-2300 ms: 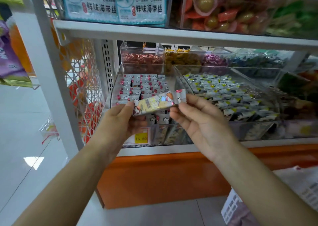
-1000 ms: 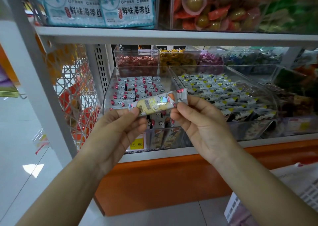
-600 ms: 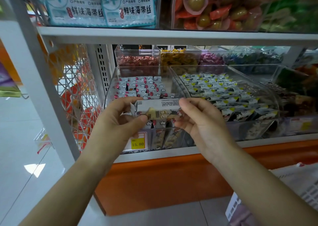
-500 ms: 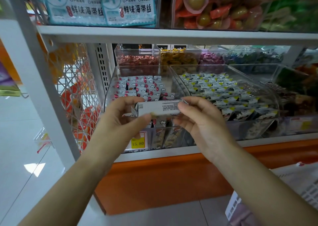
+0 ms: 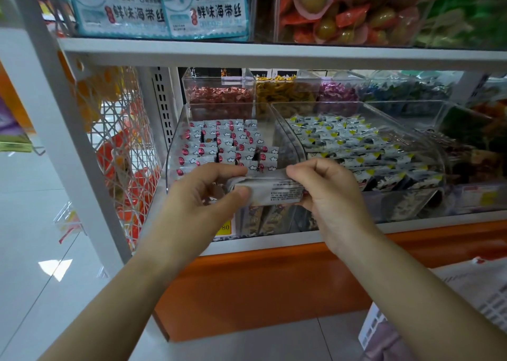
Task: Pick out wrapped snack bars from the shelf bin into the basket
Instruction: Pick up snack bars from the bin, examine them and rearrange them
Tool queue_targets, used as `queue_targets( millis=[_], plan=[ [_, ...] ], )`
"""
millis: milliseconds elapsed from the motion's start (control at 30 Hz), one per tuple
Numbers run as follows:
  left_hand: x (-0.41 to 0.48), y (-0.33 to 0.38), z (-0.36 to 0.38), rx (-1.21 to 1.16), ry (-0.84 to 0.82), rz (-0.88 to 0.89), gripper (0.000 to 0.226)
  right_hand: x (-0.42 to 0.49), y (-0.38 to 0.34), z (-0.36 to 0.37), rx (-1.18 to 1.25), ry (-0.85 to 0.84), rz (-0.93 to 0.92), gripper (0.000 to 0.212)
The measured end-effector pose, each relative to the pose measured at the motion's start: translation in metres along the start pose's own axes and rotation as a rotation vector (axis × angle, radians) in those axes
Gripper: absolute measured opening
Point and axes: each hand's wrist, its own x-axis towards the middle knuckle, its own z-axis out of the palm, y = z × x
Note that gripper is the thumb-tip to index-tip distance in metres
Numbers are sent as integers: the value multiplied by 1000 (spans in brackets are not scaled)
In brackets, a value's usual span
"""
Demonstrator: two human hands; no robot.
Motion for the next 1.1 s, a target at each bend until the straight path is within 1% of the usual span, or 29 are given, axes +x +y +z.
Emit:
queue_targets(
  millis=[67, 133, 200, 300, 433, 533, 567, 600, 667, 700, 767, 867, 933, 1000, 1033, 1100],
  plan=[
    [0, 0, 4, -44, 25, -19, 16, -2, 0, 1, -31, 9, -26, 22],
    [1, -1, 6, -87, 54, -55, 2, -4, 0, 4, -79, -17, -73, 16],
    [2, -3, 5, -88, 97, -73, 13, -7, 0, 5, -98, -46, -105, 15],
    [4, -5, 1, -67, 130, -82, 21, -9, 0, 8, -40, -82, -106, 16],
    [6, -7, 1, -157, 163, -137, 22, -9, 2, 10, 6, -96, -88, 12],
    [6, -7, 1, -129, 169, -135, 24, -9, 4, 10, 26, -113, -95, 6],
    [6, -7, 1, -124, 179, -138, 27, -8, 4, 10, 49, -138, -98, 8],
    [6, -6, 1, -130, 191, -147, 31, -8, 5, 10, 60, -173, -102, 17],
    [7, -5, 0, -157, 216, -175, 40, -7, 6, 9, -8, -241, -155, 35],
    [7, -4, 1, -172, 227, -190, 43, -6, 6, 9, -66, -263, -191, 39],
    [7, -1, 4, -183, 234, -202, 40, -4, 6, 11, -123, -284, -223, 34],
    [8, 4, 10, -163, 183, -139, 27, 1, 7, 14, 31, -273, -138, 23],
    [14, 6, 9, -143, 175, -93, 27, 8, 5, 15, 128, -252, -66, 28],
    [23, 4, 4, -13, 216, -29, 37, 19, 2, 15, 176, -199, -36, 22],
    [30, 2, 0, 148, 245, 23, 43, 26, 1, 15, 172, -153, -35, 19],
    [42, -5, -7, 641, 258, 127, 52, 42, -5, 17, 125, -56, -47, 17]
  ],
)
